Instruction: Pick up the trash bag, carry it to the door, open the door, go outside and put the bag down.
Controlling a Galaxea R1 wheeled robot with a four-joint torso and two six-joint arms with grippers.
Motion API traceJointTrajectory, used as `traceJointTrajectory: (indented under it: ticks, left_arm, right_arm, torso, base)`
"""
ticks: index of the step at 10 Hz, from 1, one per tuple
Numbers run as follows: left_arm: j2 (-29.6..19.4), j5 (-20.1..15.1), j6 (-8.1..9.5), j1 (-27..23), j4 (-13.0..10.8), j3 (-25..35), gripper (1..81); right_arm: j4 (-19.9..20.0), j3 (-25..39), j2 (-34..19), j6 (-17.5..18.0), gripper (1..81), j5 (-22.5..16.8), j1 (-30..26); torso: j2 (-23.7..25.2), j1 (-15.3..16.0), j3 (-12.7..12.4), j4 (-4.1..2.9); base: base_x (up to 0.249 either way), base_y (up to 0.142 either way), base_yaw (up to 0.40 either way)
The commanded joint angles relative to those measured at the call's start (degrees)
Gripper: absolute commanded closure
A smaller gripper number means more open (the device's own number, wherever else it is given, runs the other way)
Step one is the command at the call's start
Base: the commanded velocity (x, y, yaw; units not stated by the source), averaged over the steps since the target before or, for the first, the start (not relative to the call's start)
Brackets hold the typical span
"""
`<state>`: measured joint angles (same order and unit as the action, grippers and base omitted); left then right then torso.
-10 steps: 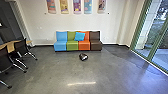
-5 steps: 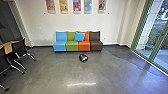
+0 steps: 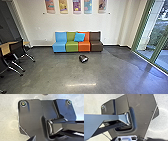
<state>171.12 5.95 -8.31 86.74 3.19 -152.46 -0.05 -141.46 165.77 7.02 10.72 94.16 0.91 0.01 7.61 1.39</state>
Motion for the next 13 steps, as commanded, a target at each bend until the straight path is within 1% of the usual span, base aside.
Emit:
traceJointTrajectory:
  ticks: [1, 13]
  left_arm:
    - [0.02, -3.22, -0.21, -1.7, -0.21, 0.05, 1.0]
    - [0.1, -3.22, -0.21, -2.05, -0.12, 0.05, 1.0]
  right_arm:
    - [-0.21, 0.41, -0.06, -0.52, 1.0, -3.16, -1.03]
    - [-0.3, 0.41, 0.55, -0.61, 1.0, -3.24, -1.29]
  torso:
    - [0.0, 0.0, 0.0, 0.0]
    - [0.0, 0.05, 0.0, 0.0]
  base:
    - [0.139, 0.0, 0.0]
    - [0.143, 0.0, 0.0]
